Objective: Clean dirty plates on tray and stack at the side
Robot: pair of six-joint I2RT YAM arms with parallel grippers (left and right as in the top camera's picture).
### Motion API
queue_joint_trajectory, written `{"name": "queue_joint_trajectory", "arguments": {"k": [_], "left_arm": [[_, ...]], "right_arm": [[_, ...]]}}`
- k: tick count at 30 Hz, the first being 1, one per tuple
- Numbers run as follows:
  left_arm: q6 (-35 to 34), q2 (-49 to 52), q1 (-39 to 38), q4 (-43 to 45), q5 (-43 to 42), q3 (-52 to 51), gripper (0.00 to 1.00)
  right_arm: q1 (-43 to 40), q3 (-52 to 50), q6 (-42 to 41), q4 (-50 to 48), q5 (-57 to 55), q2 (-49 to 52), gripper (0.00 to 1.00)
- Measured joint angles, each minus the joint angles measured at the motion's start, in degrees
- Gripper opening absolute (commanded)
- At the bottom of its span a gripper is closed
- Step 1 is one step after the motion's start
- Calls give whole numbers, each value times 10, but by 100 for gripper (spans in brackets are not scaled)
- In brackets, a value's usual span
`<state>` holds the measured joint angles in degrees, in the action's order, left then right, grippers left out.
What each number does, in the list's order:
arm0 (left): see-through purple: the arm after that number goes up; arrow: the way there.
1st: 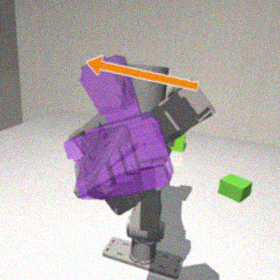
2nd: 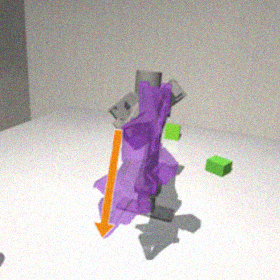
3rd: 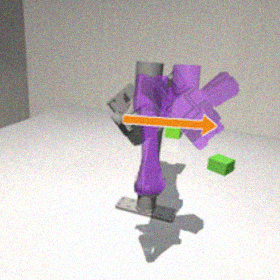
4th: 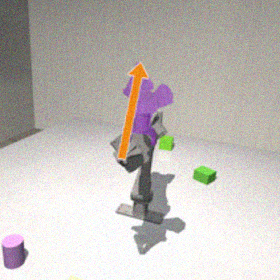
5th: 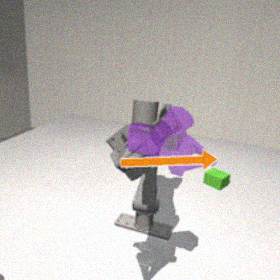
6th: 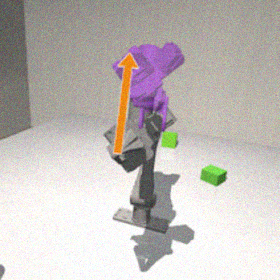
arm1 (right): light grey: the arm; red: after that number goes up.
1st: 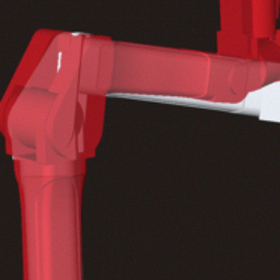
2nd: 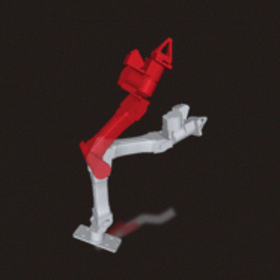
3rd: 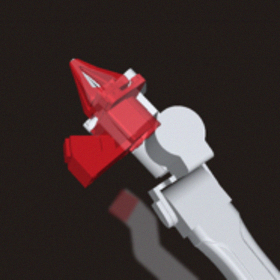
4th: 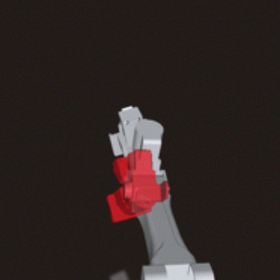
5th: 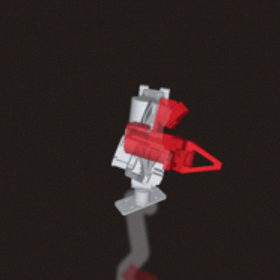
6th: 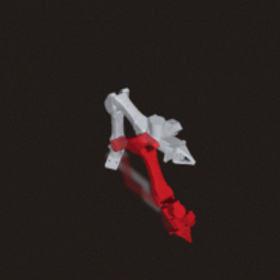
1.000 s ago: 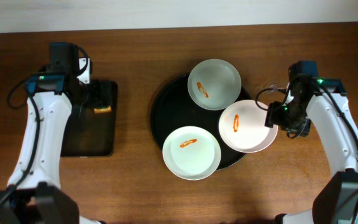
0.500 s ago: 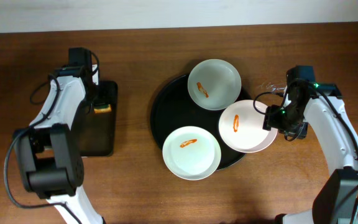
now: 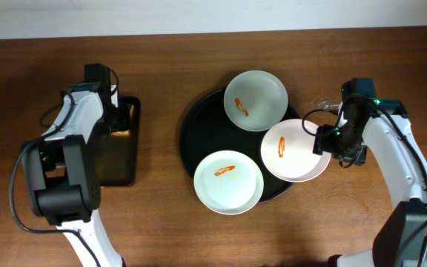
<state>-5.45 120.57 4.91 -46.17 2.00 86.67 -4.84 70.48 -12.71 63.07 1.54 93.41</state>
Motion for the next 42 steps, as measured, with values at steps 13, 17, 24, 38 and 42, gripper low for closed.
{"name": "queue_joint_trajectory", "arguments": {"k": [13,17,24,38,42], "left_arm": [[15,-14,1,-102,5,44,68],[14,-14,1,-102,4,44,78],[13,-15,1,-76,4,11,68],[16,-22,1,-105,15,-30,0],[17,-25,1,-121,15,-29,73]], "right_arm": [[0,-2,1,-1,0,0,74],[0,-2,1,-1,0,0,74],[0,-2,1,1,0,0,74],[0,-2,1,1,0,0,74],[0,-2,1,1,0,0,75]]}}
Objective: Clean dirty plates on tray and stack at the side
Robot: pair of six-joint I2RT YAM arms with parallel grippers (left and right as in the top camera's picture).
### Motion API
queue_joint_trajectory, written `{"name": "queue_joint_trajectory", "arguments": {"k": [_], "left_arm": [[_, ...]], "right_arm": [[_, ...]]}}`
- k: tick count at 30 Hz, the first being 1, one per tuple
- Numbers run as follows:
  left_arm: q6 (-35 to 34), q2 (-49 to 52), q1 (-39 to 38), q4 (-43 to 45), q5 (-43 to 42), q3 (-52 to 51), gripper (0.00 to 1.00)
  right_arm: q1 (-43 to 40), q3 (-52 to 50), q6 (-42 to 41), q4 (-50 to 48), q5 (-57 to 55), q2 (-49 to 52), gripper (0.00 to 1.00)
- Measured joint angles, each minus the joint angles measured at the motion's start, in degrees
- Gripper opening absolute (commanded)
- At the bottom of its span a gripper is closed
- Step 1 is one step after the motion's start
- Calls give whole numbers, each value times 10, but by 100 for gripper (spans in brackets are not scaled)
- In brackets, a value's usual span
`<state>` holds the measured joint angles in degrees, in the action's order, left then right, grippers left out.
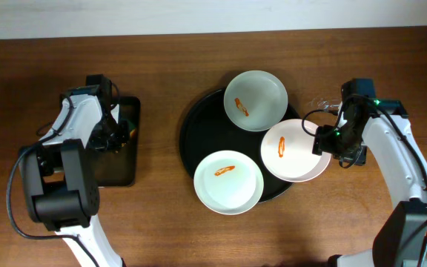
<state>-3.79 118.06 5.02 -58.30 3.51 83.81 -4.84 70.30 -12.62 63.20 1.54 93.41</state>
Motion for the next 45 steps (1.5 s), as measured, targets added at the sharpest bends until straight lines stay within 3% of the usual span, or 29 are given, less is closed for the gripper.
{"name": "queue_joint_trajectory", "arguments": {"k": [2,4,19,25,29,32,34,36,40,43,45], "left_arm": [[-1,0,0,-1,0,2,83],[-1,0,0,-3,0,12,85],[0,-5,0,97,-15,31,81],[19,-5,0,97,-28,10,61],[6,-5,0,99,6,-4,30],[-21,-5,1,103,27,-5,24],[-45,-5,3,98,32,-5,27],[-67,-5,6,94,32,-5,47],[-87,-5,7,99,32,-5,68],[-91,-5,7,124,32,-5,69],[-93,-5,7,149,32,-5,65]], "right_arm": [[0,0,0,0,0,0,75],[0,0,0,0,0,0,75],[0,0,0,0,0,0,75],[0,0,0,0,0,0,75],[0,0,0,0,0,0,75],[0,0,0,0,0,0,75],[0,0,0,0,0,0,75],[0,0,0,0,0,0,75],[0,0,0,0,0,0,75],[0,0,0,-1,0,0,75],[0,0,0,-1,0,0,75]]}}
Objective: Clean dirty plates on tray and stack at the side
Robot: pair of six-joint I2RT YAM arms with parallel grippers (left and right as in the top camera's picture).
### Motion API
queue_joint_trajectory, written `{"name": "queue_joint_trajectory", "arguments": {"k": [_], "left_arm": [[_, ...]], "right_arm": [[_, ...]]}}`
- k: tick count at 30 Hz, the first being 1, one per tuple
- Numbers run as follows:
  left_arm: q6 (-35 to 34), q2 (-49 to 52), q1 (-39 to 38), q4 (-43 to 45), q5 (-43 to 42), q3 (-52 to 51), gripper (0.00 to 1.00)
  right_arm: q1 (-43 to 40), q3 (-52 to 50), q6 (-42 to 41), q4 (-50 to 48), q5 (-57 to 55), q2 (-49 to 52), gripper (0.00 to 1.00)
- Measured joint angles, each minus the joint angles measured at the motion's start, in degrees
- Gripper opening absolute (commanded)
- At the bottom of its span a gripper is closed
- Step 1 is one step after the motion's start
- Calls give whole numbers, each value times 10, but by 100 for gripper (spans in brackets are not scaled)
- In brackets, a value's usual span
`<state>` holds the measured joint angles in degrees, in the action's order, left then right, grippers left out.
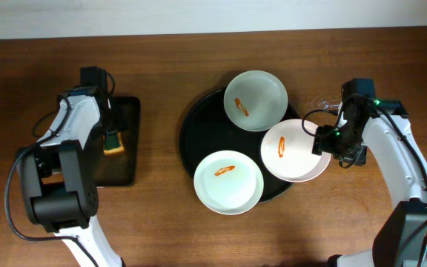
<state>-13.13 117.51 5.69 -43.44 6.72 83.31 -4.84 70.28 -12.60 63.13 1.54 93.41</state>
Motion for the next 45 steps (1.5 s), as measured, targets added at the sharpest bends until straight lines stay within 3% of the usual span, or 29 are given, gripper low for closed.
{"name": "queue_joint_trajectory", "arguments": {"k": [3,10,15,26,45], "left_arm": [[-1,0,0,15,0,0,51],[2,0,0,22,4,-2,0],[16,-1,0,0,2,3,0],[28,-88,0,-54,-55,38,0],[30,-87,0,-67,-59,38,0]], "right_arm": [[0,0,0,0,0,0,75],[0,0,0,0,0,0,75],[0,0,0,-7,0,0,76],[0,0,6,-22,0,0,88],[-3,-76,-13,-95,-15,0,81]]}}
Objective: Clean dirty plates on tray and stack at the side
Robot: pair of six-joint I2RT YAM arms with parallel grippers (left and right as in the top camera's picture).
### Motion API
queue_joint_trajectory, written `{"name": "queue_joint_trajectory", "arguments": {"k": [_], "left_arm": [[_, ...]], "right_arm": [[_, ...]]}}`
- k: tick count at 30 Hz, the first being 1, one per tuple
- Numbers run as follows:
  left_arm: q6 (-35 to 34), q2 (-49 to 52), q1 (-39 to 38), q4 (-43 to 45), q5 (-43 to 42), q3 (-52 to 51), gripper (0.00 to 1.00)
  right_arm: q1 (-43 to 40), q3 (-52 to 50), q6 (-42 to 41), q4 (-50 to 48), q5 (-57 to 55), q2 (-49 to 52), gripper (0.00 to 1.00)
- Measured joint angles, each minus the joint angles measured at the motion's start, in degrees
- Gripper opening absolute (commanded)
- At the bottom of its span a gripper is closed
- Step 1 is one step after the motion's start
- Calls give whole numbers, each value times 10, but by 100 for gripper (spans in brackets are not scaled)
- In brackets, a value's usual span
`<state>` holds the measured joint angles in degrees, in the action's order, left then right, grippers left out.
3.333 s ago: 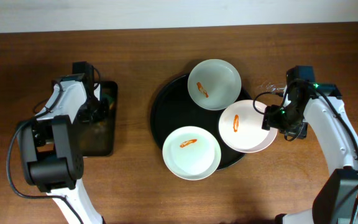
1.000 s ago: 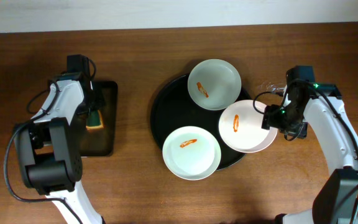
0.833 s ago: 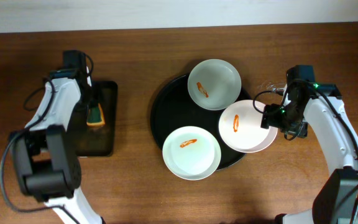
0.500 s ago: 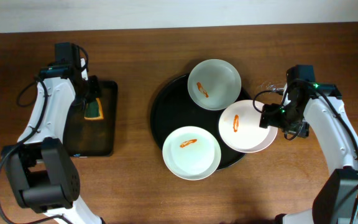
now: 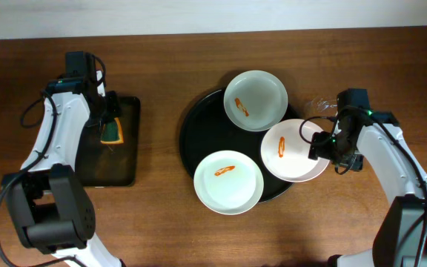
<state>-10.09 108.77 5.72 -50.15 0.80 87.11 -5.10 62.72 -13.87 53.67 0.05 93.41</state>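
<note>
A round black tray [image 5: 193,141] in the middle carries three plates, each with a red smear. One pale green plate [image 5: 256,100] lies at the back and another [image 5: 228,182] at the front. A white plate [image 5: 291,152] overhangs the tray's right side. My right gripper [image 5: 319,146] is shut on the white plate's right rim. At the left, my left gripper [image 5: 110,126] holds a green and yellow sponge [image 5: 112,133] over a rectangular black tray [image 5: 113,159].
Something small and clear [image 5: 319,104] lies on the wooden table behind the right arm. The rectangular tray sits close to the left arm's base. Bare wood stretches between the two trays and along the front.
The left arm's wrist has swung outward and toward the back. The sponge now sits slightly farther back over the rectangular tray. The right gripper shifted a little on the white plate's rim.
At first the left gripper was over the rectangular tray's far end, with no sponge showing. It then sat lower in the tray, and later the sponge showed at its fingers. Now it holds the sponge there. The right gripper stayed on the white plate's rim throughout.
</note>
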Motion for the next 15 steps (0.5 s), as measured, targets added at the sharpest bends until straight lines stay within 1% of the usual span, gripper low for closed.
{"name": "queue_joint_trajectory", "arguments": {"k": [2,4,7,8,10,11,12,15], "left_arm": [[0,0,0,0,0,0,0],[0,0,0,0,0,0,0],[0,0,0,0,0,0,0],[0,0,0,0,0,0,0],[0,0,0,0,0,0,0],[0,0,0,0,0,0,0],[0,0,0,0,0,0,0],[0,0,0,0,0,0,0]], "right_arm": [[-8,-7,-5,-6,1,0,76],[-21,-17,-9,-14,7,0,69],[-45,-36,-12,-32,24,0,66],[-49,-42,-12,-40,31,0,63],[-53,-49,-10,-54,44,0,53],[-53,-52,-9,-63,52,0,44],[-53,-52,-12,-65,55,0,40],[-52,-54,-11,-71,61,0,38]]}}
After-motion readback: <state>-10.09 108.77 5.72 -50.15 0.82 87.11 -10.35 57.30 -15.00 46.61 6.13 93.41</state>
